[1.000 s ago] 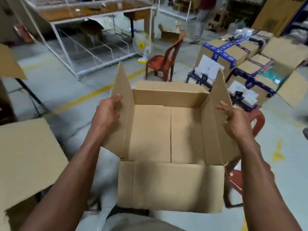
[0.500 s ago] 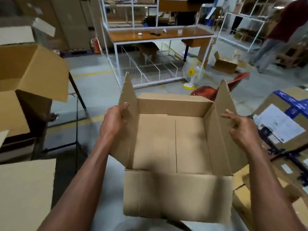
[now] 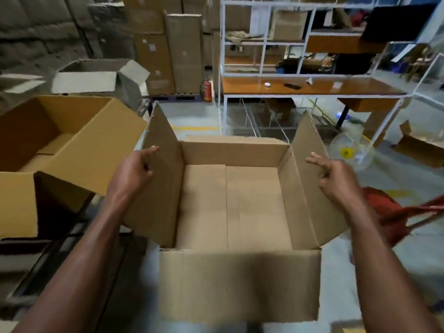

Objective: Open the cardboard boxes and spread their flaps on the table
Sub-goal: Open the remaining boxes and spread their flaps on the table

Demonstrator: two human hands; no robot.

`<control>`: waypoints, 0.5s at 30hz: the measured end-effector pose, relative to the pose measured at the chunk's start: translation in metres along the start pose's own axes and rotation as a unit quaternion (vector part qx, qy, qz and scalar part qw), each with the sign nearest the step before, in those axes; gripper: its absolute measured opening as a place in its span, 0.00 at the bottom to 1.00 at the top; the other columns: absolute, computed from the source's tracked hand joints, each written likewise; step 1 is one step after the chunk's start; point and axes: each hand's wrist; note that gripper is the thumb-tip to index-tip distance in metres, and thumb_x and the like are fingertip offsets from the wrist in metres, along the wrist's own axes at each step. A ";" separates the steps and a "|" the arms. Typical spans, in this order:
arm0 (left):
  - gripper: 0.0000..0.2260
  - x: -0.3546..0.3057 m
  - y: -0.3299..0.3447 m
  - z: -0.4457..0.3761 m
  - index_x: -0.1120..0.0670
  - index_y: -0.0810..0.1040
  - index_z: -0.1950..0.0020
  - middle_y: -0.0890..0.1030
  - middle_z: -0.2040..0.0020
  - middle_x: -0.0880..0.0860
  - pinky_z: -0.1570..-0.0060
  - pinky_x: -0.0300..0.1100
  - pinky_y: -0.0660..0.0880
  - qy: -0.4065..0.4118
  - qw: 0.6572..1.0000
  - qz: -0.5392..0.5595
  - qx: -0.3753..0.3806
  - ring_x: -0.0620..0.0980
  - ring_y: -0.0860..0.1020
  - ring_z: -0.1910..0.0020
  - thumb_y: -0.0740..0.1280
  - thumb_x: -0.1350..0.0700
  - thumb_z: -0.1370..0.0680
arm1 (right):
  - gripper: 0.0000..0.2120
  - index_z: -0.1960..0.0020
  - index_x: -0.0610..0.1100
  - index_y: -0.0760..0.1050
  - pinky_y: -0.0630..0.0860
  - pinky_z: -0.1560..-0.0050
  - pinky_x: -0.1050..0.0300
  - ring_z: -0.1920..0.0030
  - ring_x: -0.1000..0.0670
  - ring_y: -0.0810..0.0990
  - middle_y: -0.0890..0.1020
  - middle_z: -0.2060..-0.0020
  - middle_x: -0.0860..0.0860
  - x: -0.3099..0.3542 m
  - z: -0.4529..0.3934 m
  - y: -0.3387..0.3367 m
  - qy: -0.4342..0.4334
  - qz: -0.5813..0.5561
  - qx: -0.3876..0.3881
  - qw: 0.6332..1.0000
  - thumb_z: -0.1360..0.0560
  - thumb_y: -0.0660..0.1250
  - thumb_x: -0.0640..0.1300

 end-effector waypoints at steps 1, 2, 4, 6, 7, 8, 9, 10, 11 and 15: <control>0.33 -0.006 -0.001 -0.015 0.49 0.75 0.26 0.83 0.40 0.58 0.54 0.44 0.74 -0.014 1.000 0.002 -0.012 0.54 0.80 0.50 0.66 0.73 0.27 | 0.35 0.33 0.51 0.80 0.77 0.42 0.54 0.35 0.48 0.78 0.75 0.29 0.56 0.001 -0.028 0.001 -0.011 -0.005 0.006 1.000 0.32 0.60 0.22; 0.32 -0.011 -0.003 -0.029 0.49 0.75 0.26 0.82 0.39 0.58 0.53 0.44 0.75 -0.024 0.999 0.001 -0.022 0.53 0.80 0.50 0.66 0.73 0.27 | 0.35 0.33 0.51 0.80 0.75 0.45 0.57 0.36 0.48 0.79 0.75 0.29 0.56 0.003 -0.056 0.000 -0.020 -0.008 0.013 1.000 0.31 0.61 0.22; 0.32 -0.022 -0.010 -0.053 0.50 0.75 0.26 0.81 0.36 0.58 0.48 0.45 0.76 -0.039 0.998 0.006 -0.044 0.55 0.80 0.44 0.67 0.74 0.27 | 0.34 0.33 0.51 0.79 0.74 0.45 0.58 0.36 0.47 0.79 0.75 0.29 0.56 0.008 -0.110 -0.003 -0.043 -0.009 0.031 0.999 0.30 0.61 0.23; 0.31 -0.032 -0.022 -0.074 0.52 0.75 0.27 0.79 0.33 0.58 0.42 0.48 0.77 -0.050 0.996 0.010 -0.076 0.57 0.80 0.38 0.68 0.75 0.27 | 0.34 0.32 0.53 0.79 0.74 0.40 0.54 0.33 0.46 0.77 0.74 0.28 0.57 0.019 -0.163 -0.007 -0.072 -0.018 0.045 0.996 0.29 0.62 0.24; 0.30 -0.036 -0.029 -0.082 0.52 0.74 0.26 0.78 0.31 0.58 0.40 0.49 0.77 -0.060 0.994 0.009 -0.093 0.56 0.78 0.36 0.68 0.74 0.25 | 0.34 0.32 0.53 0.78 0.74 0.38 0.51 0.32 0.46 0.75 0.73 0.28 0.58 0.027 -0.189 -0.007 -0.083 -0.022 0.047 0.995 0.29 0.62 0.24; 0.29 -0.040 -0.035 -0.091 0.53 0.74 0.26 0.77 0.30 0.58 0.39 0.49 0.76 -0.070 0.992 0.003 -0.108 0.56 0.77 0.34 0.68 0.73 0.24 | 0.33 0.32 0.54 0.77 0.74 0.36 0.46 0.30 0.46 0.73 0.72 0.27 0.58 0.036 -0.213 -0.007 -0.091 -0.025 0.054 0.994 0.28 0.62 0.25; 0.28 -0.043 -0.041 -0.099 0.54 0.73 0.26 0.76 0.29 0.58 0.37 0.50 0.76 -0.083 0.989 -0.003 -0.120 0.57 0.76 0.32 0.67 0.73 0.24 | 0.33 0.32 0.55 0.77 0.74 0.34 0.42 0.29 0.45 0.72 0.71 0.26 0.57 0.046 -0.236 -0.006 -0.100 -0.027 0.064 0.993 0.27 0.62 0.25; 0.28 -0.046 -0.046 -0.108 0.54 0.73 0.26 0.75 0.28 0.59 0.36 0.51 0.75 -0.094 0.987 -0.010 -0.131 0.57 0.75 0.31 0.67 0.73 0.23 | 0.33 0.32 0.56 0.77 0.73 0.33 0.39 0.28 0.44 0.70 0.70 0.26 0.57 0.056 -0.257 -0.004 -0.113 -0.029 0.075 0.990 0.27 0.62 0.25; 0.27 -0.048 -0.051 -0.117 0.55 0.73 0.26 0.74 0.28 0.59 0.35 0.52 0.74 -0.103 0.985 -0.017 -0.140 0.57 0.74 0.30 0.67 0.72 0.23 | 0.33 0.32 0.56 0.76 0.72 0.32 0.38 0.27 0.44 0.70 0.70 0.25 0.56 0.067 -0.277 -0.003 -0.130 -0.033 0.082 0.988 0.27 0.62 0.25; 0.27 -0.049 -0.072 -0.161 0.53 0.73 0.26 0.74 0.28 0.58 0.34 0.54 0.75 -0.124 0.976 -0.039 -0.177 0.56 0.74 0.29 0.67 0.71 0.23 | 0.32 0.31 0.51 0.77 0.71 0.32 0.39 0.27 0.44 0.69 0.70 0.25 0.54 0.116 -0.355 0.010 -0.190 -0.059 0.114 0.973 0.27 0.62 0.23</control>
Point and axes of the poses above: each hand's wrist, its own z-axis away from the middle knuckle, its own y-axis out of the palm, x = y × z
